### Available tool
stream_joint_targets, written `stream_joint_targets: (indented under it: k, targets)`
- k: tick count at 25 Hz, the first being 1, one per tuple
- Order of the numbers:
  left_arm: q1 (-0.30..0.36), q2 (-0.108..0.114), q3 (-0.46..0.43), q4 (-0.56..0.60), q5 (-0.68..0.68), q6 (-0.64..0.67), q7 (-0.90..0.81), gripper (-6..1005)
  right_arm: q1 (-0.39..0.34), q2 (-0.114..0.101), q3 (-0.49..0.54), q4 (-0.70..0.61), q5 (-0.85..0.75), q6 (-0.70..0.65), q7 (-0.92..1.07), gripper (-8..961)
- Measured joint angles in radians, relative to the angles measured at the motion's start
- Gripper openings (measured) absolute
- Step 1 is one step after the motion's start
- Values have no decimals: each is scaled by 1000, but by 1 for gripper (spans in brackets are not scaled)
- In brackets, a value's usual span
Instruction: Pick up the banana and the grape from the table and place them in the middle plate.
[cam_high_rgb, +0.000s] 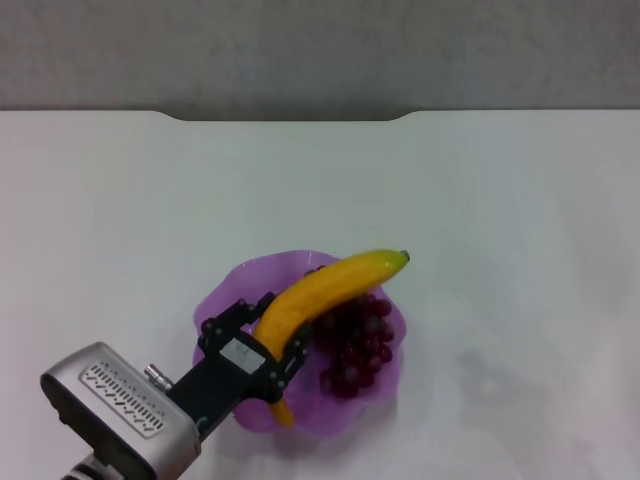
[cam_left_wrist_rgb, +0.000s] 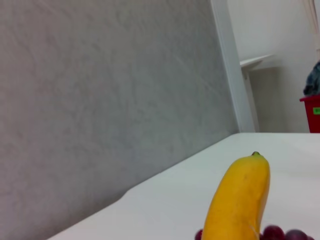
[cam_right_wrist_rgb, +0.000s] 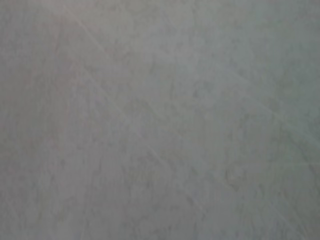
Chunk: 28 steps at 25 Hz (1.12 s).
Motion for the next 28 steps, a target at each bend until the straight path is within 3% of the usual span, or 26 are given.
stream_joint_targets:
  k: [14, 16, 19, 28]
  targets:
    - [0, 3, -17, -30, -50, -16, 5, 687, -6, 0, 2, 0, 1, 1, 0, 0]
    - [7, 4, -22, -39, -53, -2, 15, 751, -6, 0, 2, 0, 1, 4, 0, 0]
    - [39, 6, -42, -60, -53, 83, 43, 847, -6, 0, 2, 0, 2, 8, 0, 0]
    - [123, 3, -99, -61, -79, 444, 82, 830, -1, -2, 1, 0, 1, 30, 0, 0]
